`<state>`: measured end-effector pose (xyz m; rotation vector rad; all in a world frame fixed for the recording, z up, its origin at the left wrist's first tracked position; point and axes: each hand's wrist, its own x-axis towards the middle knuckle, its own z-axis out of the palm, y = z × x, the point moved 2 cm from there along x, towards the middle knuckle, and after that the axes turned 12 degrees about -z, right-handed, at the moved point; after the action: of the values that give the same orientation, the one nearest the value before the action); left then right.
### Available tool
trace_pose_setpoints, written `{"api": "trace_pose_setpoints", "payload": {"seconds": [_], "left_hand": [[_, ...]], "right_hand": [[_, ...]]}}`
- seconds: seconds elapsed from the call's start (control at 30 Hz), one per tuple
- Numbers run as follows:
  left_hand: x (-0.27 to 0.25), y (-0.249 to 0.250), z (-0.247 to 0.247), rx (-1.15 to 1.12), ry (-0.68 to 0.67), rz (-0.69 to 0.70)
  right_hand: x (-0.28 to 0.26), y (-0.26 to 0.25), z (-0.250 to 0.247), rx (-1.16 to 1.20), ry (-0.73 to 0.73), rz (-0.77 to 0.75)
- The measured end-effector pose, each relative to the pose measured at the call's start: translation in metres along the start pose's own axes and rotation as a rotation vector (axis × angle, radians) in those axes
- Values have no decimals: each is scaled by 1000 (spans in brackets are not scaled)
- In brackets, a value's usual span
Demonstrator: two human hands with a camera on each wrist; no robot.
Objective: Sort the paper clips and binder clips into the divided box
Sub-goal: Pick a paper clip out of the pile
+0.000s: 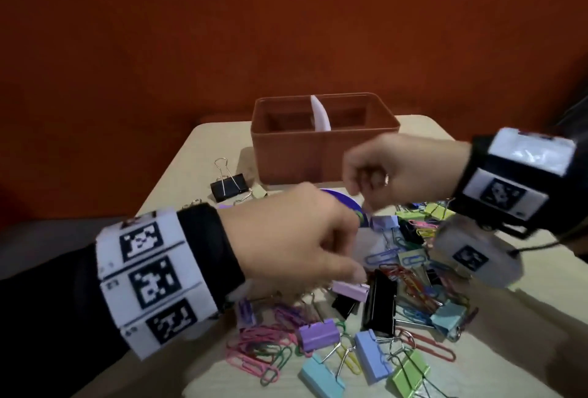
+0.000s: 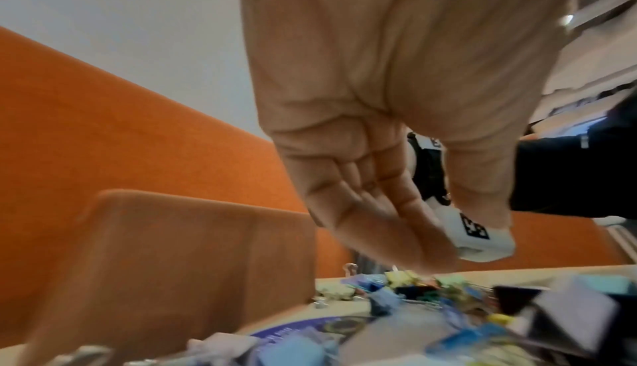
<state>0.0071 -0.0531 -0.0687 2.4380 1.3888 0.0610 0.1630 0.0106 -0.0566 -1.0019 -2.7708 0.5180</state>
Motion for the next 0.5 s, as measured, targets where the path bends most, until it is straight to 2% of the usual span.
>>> {"api": "trace_pose_setpoints", "payload": {"seconds": [0.07,0.17,0.37,0.5], "left_hand": [[0,8,11,101,-34,-8],[2,13,19,245,2,-40],[7,15,19,189,-7,-56],[11,11,17,121,5,-87]], "right_hand": [[-19,-10,11,5,-128,7],[-44,-27,21,6,-220,55],[-58,-54,32,-323,-317,85],[-55,-61,39,-428,-307,66]]}}
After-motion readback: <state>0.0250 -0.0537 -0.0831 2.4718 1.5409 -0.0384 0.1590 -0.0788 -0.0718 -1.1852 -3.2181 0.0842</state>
